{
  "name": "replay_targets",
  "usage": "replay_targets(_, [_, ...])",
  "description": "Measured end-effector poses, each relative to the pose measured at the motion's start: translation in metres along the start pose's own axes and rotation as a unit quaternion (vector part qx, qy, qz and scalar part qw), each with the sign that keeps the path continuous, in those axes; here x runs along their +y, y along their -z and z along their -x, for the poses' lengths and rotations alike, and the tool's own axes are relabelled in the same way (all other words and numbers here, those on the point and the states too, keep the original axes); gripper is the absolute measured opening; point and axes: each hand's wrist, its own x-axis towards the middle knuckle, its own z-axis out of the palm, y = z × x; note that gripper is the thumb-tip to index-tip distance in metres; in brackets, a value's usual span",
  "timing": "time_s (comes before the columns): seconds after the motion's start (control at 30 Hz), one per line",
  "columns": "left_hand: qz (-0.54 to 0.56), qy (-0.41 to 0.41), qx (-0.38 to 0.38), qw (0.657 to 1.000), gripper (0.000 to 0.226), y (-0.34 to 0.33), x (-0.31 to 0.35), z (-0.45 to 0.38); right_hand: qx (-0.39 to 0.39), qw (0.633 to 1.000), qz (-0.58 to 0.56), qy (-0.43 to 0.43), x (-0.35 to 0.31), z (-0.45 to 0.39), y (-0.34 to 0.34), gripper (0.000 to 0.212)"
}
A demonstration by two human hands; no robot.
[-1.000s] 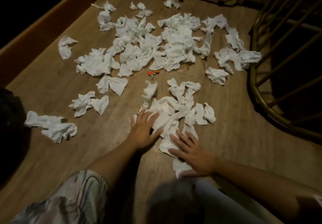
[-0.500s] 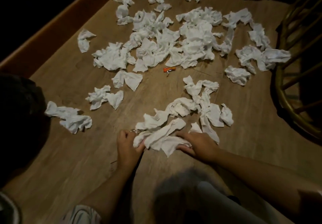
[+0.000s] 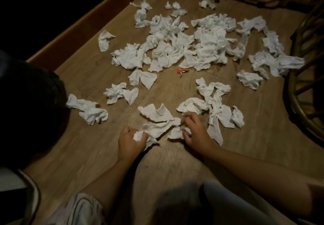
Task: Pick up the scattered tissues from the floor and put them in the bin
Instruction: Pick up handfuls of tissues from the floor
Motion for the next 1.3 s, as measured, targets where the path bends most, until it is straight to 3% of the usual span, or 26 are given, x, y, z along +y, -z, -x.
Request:
replay_targets(0.1, [0.008,0.021,0.02,1.0,0.033,0.0,-0.011,0.009,0.004,1.0,-0.015,0.008,0.001,0.003,-0.01,0.024])
replay_targets(0.17, [-0.005,-0.006,0.051,0.999,0.02,-0.001,-0.013,0.017,0.008,1.0,0.01,-0.007,0.005,0.009,-0.015,0.021])
replay_targets(0.27, [-0.004,-0.041,0.068,0.997,0.051,-0.009,-0.008,0.032,0.004,0.99,0.142,-0.006,0.017,0.023,-0.017,0.027])
replay_targets(0.33, [-0.012,-0.074,0.03,0.997,0.054,-0.018,-0.006,0.043,-0.039,0.983,0.176,-0.022,0.023,0.035,-0.017,0.038])
replay_targets(0.4, [-0.013,-0.114,0.001,0.993,0.035,-0.028,-0.01,0.056,-0.07,0.984,0.161,-0.021,0.026,0.045,-0.02,0.046])
replay_targets(0.47, [-0.007,-0.12,0.003,0.993,0.015,-0.034,-0.012,0.069,-0.063,0.99,0.121,0.021,0.028,0.051,-0.023,0.037])
replay_targets(0.6, [-0.057,-0.12,0.014,0.991,0.042,-0.035,-0.013,0.075,-0.075,0.994,0.051,0.065,0.021,0.049,-0.031,0.017])
replay_targets(0.67, [-0.044,-0.123,0.045,0.99,0.043,-0.031,-0.014,0.067,-0.063,0.997,0.016,0.042,0.012,0.04,-0.033,0.014])
replay_targets(0.73, [0.018,-0.069,0.077,0.994,0.029,-0.022,-0.013,0.055,-0.022,0.999,-0.024,0.001,0.002,0.025,-0.03,0.013])
replay_targets(0.83, [0.054,0.01,0.109,0.993,0.02,-0.005,-0.003,0.029,0.054,0.998,-0.041,-0.013,-0.006,0.0,-0.016,0.029])
replay_targets(0.93, [0.064,-0.052,0.135,0.987,0.029,0.005,0.014,0.004,0.13,0.991,-0.009,-0.018,0.0,-0.012,0.001,0.027])
replay_targets(1.07, [0.098,-0.126,0.163,0.974,0.014,0.009,0.036,-0.025,0.207,0.969,0.097,-0.098,0.025,0.001,0.013,0.031])
replay_targets(1.2, [0.082,-0.111,0.159,0.978,0.023,-0.007,0.053,-0.041,0.171,0.952,0.172,-0.188,0.052,0.023,0.013,0.054])
replay_targets(1.3, [0.004,-0.097,0.086,0.992,0.034,-0.032,0.044,-0.042,0.125,0.956,0.167,-0.207,0.063,0.04,0.008,0.042])
